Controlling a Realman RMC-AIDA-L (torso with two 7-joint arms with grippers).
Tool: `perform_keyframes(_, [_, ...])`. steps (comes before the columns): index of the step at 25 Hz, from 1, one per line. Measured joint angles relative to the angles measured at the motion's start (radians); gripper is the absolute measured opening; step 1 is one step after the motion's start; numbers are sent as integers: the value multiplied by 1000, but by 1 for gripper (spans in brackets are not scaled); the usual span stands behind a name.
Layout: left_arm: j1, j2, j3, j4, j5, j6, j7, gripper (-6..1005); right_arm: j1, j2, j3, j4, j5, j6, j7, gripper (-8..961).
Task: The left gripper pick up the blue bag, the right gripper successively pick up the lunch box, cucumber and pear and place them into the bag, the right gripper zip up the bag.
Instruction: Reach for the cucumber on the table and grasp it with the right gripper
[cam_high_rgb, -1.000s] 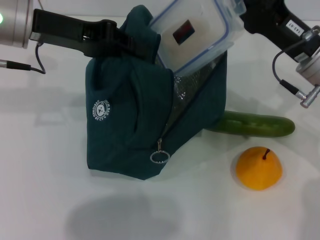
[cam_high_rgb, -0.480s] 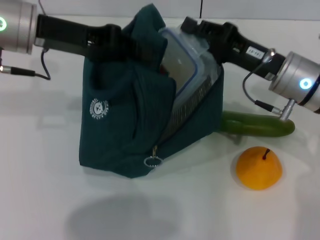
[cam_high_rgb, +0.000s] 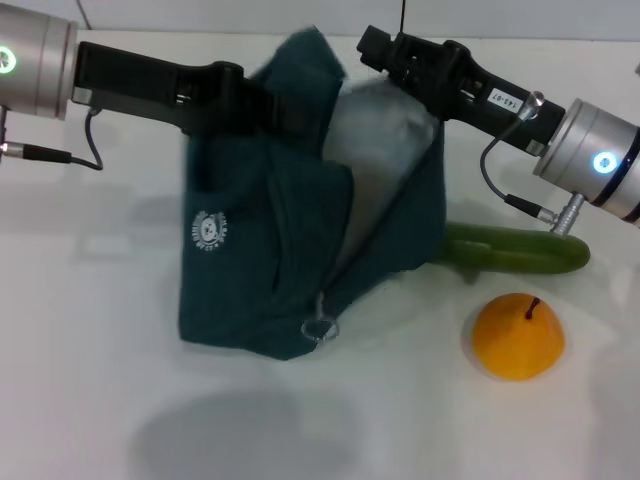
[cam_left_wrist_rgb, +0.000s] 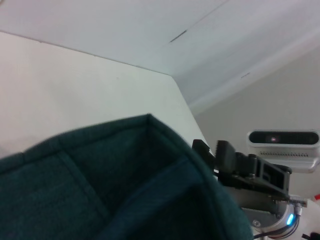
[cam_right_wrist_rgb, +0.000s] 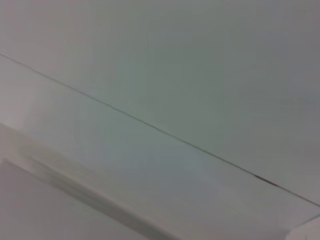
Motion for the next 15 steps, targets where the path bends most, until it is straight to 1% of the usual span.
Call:
perform_keyframes(2, [2, 3, -3, 3, 2, -6, 0, 40, -20, 0, 8, -18, 3, -11, -1, 88])
perform_keyframes(5, [10, 7, -4, 5, 7, -21, 0, 40, -55, 0, 20, -54, 3, -35, -1, 163])
perform_keyframes(8, [17, 14, -7, 5, 14, -33, 0, 40, -118, 0, 24, -127, 16, -74, 5, 239])
perform_keyframes(11, [23, 21, -7, 6, 16, -40, 0, 40, -187, -1, 25, -206, 48, -108, 5, 480])
perform_keyframes(13, [24, 22, -7, 8, 16, -42, 2, 40, -247, -4, 23, -294, 56, -118, 4, 534])
perform_keyframes(14, [24, 22, -7, 9, 16, -42, 4, 40, -247, -4, 23, -294, 56, -118, 4, 561])
perform_keyframes(15, [26, 23, -7, 15, 16, -42, 5, 40, -305, -9, 15, -388, 55, -116, 1, 588])
